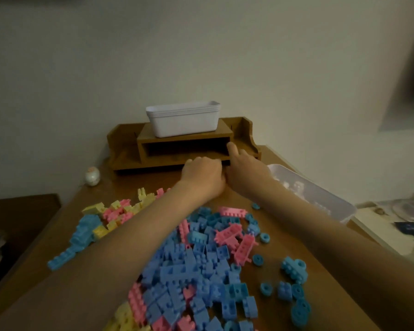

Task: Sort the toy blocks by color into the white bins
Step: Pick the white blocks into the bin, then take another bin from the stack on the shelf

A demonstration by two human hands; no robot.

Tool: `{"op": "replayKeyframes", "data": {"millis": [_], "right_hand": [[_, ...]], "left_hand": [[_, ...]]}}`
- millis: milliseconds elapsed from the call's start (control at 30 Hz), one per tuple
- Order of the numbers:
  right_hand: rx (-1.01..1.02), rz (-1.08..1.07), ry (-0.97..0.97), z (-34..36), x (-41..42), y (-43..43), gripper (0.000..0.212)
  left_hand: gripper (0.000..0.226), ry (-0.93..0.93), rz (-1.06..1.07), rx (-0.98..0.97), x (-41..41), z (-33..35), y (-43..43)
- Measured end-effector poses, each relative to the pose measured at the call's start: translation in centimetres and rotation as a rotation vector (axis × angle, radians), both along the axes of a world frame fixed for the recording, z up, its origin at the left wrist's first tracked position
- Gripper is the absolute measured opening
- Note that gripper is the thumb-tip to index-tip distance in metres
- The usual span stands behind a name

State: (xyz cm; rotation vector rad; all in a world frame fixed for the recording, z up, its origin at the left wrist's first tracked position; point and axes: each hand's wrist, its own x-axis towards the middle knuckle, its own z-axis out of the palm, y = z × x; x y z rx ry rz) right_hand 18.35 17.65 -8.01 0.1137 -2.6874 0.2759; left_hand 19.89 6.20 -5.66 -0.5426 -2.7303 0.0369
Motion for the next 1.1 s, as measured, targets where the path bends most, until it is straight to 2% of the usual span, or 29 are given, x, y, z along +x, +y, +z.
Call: {"op": "replayKeyframes", "data": {"millis": [67, 200, 300, 433, 500, 567, 633, 733, 833, 933, 1000, 1100], "right_hand": [[-0.034, 0.039, 0.036, 0.9, -2.1, -1.8, 0.059], [-0.113, 0.099, 0.014, 3.0, -7.7, -4.3, 0.067], [-0.092, 0.142, 0.11, 4.1, -11.6, -5.6, 0.071], [0.076, 0.209, 0.15, 4.8, -15.5, -6.4, 0.07], [0.037, 0.258, 0.115, 5.0, -16.9, -7.0, 0.072], [-0.02, 0.267, 0.123, 4.9, -18.0, -7.2, 0.068], [0.061, 0.211, 0.175, 4.6, -18.7, -7.0, 0.051], [-0.037, 0.165, 0.213, 4.6, -19.0, -6.7, 0.033], [-0.047, 0.142, 0.186, 5.0, -18.8, -6.8, 0.026], [0.059, 0.183, 0.109, 5.8, -19.5, -6.7, 0.023], [0.102, 0.207, 0.093, 6.3, -20.1, -6.6, 0.023], [0.06, 0.218, 0.119, 6.5, -20.0, -6.4, 0.025]], "left_hand": [[0.03, 0.062, 0.057, -0.005, -2.3, 0.8, -1.2], [0.038, 0.176, 0.15, 0.139, -7.9, 2.1, -2.9], [0.052, 0.226, 0.195, 0.187, -12.1, 3.0, -3.6], [0.071, 0.152, 0.25, 0.109, -16.2, 3.2, -4.5], [0.075, 0.169, 0.263, 0.044, -17.9, 3.0, -5.1], [0.068, 0.247, 0.247, 0.007, -18.8, 3.3, -5.6], [0.048, 0.334, 0.218, -0.054, -18.9, 3.7, -6.1], [0.03, 0.342, 0.142, -0.083, -18.6, 4.2, -6.2], [0.028, 0.329, 0.151, -0.032, -18.8, 4.5, -6.4], [0.032, 0.319, 0.196, 0.014, -19.3, 4.9, -6.6], [0.033, 0.295, 0.196, 0.003, -19.5, 5.3, -6.6], [0.029, 0.275, 0.193, -0.053, -19.6, 5.2, -6.6]]}}
